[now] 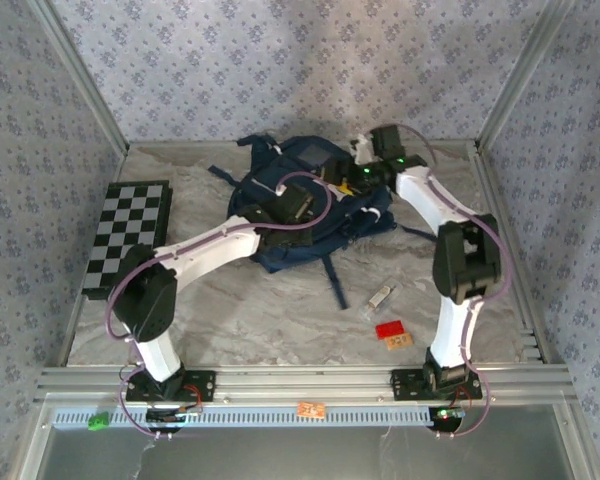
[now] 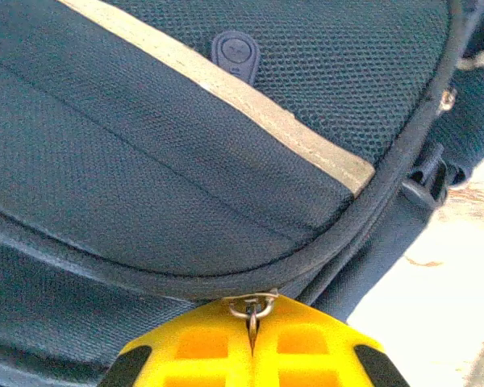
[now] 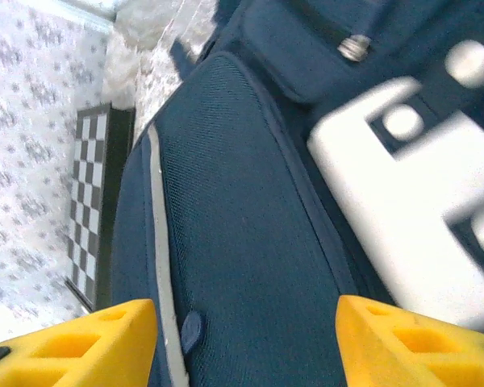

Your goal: Pack books, pencil case, and school supplies into a backpack

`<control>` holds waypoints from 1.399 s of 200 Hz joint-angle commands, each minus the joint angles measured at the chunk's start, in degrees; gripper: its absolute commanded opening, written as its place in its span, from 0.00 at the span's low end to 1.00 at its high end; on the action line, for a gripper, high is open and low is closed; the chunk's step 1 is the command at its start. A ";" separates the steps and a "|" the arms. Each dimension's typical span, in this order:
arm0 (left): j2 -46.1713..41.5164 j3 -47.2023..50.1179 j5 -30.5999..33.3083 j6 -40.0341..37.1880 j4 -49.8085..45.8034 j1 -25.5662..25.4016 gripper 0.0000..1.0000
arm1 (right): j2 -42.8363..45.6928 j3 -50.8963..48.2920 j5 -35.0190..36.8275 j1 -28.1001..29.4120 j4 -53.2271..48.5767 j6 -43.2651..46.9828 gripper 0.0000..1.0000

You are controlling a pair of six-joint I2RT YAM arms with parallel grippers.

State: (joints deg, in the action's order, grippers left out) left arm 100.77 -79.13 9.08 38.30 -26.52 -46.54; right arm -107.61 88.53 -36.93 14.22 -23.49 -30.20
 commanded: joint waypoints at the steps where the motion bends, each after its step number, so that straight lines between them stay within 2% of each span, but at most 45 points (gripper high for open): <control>1: 1.38 -4.05 -3.41 1.70 1.19 0.11 0.00 | 9.63 -11.72 -2.57 0.15 4.97 -9.13 0.61; 27: 1.97 -5.07 -3.97 1.25 1.29 -1.05 0.00 | 12.82 -23.10 -0.80 2.30 17.49 -20.94 0.58; 50: 2.41 -4.60 -5.19 0.91 1.44 -1.16 0.00 | 10.58 -22.29 -0.12 5.10 20.37 -25.79 0.55; 79: 2.33 -4.01 -5.79 -0.19 1.39 -1.17 0.00 | 8.77 -21.32 4.08 7.02 22.48 -28.79 0.55; 95: 2.08 -4.08 -5.58 -1.27 0.76 -1.15 0.00 | 7.02 -20.70 4.60 7.68 22.97 -28.84 0.46; 121: 1.15 -3.75 -4.93 -6.72 -2.02 -0.81 0.00 | 5.57 -17.01 5.13 7.56 17.68 -24.06 0.18; 139: -0.39 -2.25 -1.11 -12.48 -4.85 -0.45 0.00 | 5.84 -15.82 6.39 7.12 12.15 -18.86 0.00; 154: -2.34 -0.12 -0.02 -15.49 -6.11 1.31 0.00 | 5.40 -14.52 3.35 6.80 9.89 -14.74 0.00; 173: -6.34 3.73 0.59 -19.11 -6.36 3.48 0.00 | 5.16 -12.00 4.83 6.99 4.93 -9.57 0.00; 186: -9.93 7.25 -0.86 -19.02 -5.80 5.14 0.00 | 3.24 -9.61 2.11 7.55 5.93 -8.05 0.00; 196: -11.83 9.28 -2.75 -17.97 -6.29 5.89 0.00 | 0.46 -3.80 2.31 9.03 -0.34 -2.75 0.00; 219: -14.26 12.64 -8.04 -16.75 -6.17 2.96 0.00 | -4.59 5.42 -0.75 11.84 -7.11 3.78 0.00; 239: -12.84 12.04 -8.61 -16.22 -6.87 -0.16 0.00 | -4.83 9.18 0.79 12.18 -16.31 10.03 0.00; 265: -11.03 10.36 -10.73 -15.94 -6.70 -1.92 0.00 | -3.55 8.20 0.74 7.14 -20.11 14.28 0.00; 280: -11.35 10.88 -8.36 -16.22 -8.81 -1.98 0.00 | -3.69 9.11 0.86 4.28 -22.86 16.64 0.00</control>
State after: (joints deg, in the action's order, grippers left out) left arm 89.62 -67.57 2.92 22.52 -29.08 -47.46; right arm -112.40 94.35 -38.28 24.69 -41.91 -22.39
